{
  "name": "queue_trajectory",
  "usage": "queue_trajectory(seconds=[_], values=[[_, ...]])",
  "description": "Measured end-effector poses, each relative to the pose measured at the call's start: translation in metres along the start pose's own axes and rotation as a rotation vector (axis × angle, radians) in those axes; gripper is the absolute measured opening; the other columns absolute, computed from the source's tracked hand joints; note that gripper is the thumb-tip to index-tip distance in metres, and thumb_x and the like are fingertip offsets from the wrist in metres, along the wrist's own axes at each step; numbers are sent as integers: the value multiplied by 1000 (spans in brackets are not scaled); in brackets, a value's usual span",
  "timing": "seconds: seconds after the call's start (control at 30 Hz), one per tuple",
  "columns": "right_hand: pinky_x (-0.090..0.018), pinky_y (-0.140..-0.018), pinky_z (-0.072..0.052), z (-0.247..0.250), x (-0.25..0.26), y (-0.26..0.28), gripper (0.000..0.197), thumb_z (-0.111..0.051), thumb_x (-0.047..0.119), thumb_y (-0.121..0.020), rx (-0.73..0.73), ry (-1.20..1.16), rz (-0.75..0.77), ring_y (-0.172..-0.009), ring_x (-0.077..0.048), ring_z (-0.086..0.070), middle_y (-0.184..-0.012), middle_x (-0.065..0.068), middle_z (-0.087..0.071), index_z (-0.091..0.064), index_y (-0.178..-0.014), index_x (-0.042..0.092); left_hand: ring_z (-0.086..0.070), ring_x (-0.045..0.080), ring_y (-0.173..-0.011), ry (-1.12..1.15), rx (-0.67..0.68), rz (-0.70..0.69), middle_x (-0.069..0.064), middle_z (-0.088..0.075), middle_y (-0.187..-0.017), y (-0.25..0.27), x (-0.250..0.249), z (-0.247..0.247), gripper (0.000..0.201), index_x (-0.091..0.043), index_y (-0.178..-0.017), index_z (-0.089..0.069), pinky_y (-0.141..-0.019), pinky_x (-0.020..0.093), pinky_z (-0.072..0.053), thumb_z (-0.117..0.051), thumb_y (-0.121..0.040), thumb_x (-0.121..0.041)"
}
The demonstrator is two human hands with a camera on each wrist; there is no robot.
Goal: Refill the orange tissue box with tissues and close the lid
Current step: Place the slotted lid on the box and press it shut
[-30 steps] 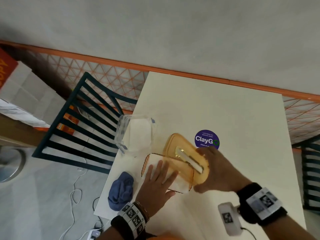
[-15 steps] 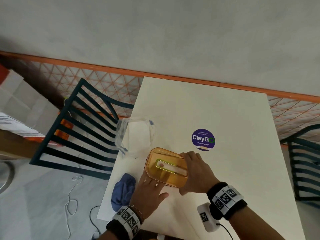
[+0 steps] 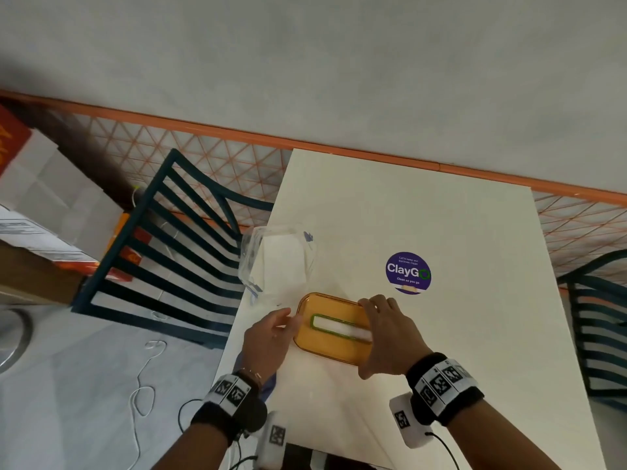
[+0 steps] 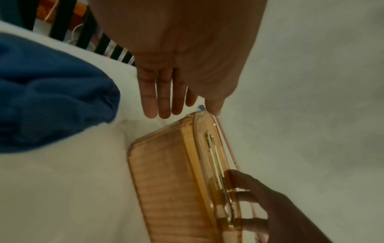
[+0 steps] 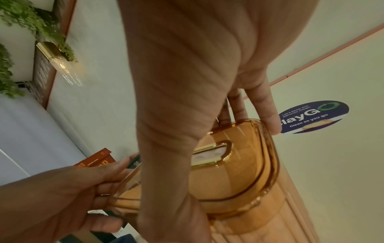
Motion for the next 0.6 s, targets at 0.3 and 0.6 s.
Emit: queue_trajectory(seconds=[0.3,0.6], values=[[-35,-100,-50,-6,-13,-7,137,-91,60,-46,-12,-72,12,-131,-20,-37,-150,6,-34,-18,-158,26,-73,14,-92,21,15,36,-16,-76,-99,-23,10,-12,55,-34,-114,-76,-86,44,-63,-64,-76,-71],[-24,-84,-49,4,-31,10,47,-77,45,-76,-303,-172,39,-118,-16,-51,-137,15,-56,-67,-122,37,-47,12,-114,-623,12,-737,-8,-66,-119,-10,-61,-33,23,-34,-106,-78,-90,36,-51,-80,-83,-35]])
Point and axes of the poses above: each hand's wrist, its own y-axis away from the middle knuckle, its own z-axis out of the back of the hand, x = y × z, the point moved 7 cm from there along -y, towards the middle knuckle
